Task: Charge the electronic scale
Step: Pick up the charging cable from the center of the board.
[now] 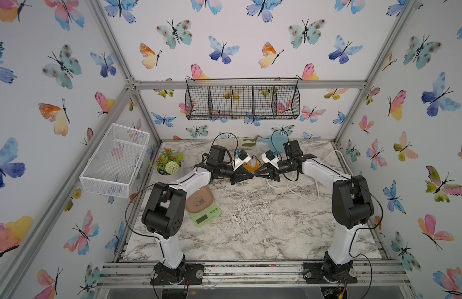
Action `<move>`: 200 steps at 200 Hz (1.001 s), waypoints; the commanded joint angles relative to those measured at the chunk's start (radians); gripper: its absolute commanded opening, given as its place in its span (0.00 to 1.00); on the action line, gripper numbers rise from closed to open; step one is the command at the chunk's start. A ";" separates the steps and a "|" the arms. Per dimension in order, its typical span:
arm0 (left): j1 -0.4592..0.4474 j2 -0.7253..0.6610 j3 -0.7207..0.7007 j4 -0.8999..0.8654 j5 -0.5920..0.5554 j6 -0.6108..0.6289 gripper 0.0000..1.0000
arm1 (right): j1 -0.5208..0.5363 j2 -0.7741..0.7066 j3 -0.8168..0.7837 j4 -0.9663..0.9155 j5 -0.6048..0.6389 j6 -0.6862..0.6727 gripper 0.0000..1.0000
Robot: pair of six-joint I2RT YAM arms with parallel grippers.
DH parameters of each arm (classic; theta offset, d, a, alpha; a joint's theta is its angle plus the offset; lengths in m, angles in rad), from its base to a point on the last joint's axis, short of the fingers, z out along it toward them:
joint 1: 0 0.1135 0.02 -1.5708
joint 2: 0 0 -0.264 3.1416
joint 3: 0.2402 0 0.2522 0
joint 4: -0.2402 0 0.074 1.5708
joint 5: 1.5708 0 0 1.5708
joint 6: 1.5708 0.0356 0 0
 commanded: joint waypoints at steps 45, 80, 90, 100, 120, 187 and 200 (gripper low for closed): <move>0.003 -0.043 0.011 0.001 0.048 0.003 0.07 | 0.003 0.008 0.042 -0.067 -0.040 -0.036 0.25; 0.004 -0.045 0.007 0.020 0.048 -0.010 0.07 | 0.004 0.010 0.042 -0.076 -0.041 -0.043 0.25; 0.003 -0.046 0.005 0.025 0.051 -0.015 0.07 | 0.003 0.013 0.042 -0.076 -0.042 -0.044 0.25; 0.003 -0.049 0.003 0.032 0.052 -0.019 0.07 | 0.004 0.015 0.043 -0.078 -0.041 -0.043 0.25; 0.001 -0.050 0.002 0.038 0.052 -0.022 0.07 | 0.004 0.018 0.047 -0.079 -0.044 -0.043 0.25; -0.005 -0.047 0.004 0.046 0.053 -0.032 0.07 | 0.004 0.022 0.053 -0.080 -0.049 -0.042 0.22; -0.005 -0.047 0.004 0.047 0.052 -0.033 0.06 | 0.004 0.023 0.054 -0.079 -0.052 -0.040 0.21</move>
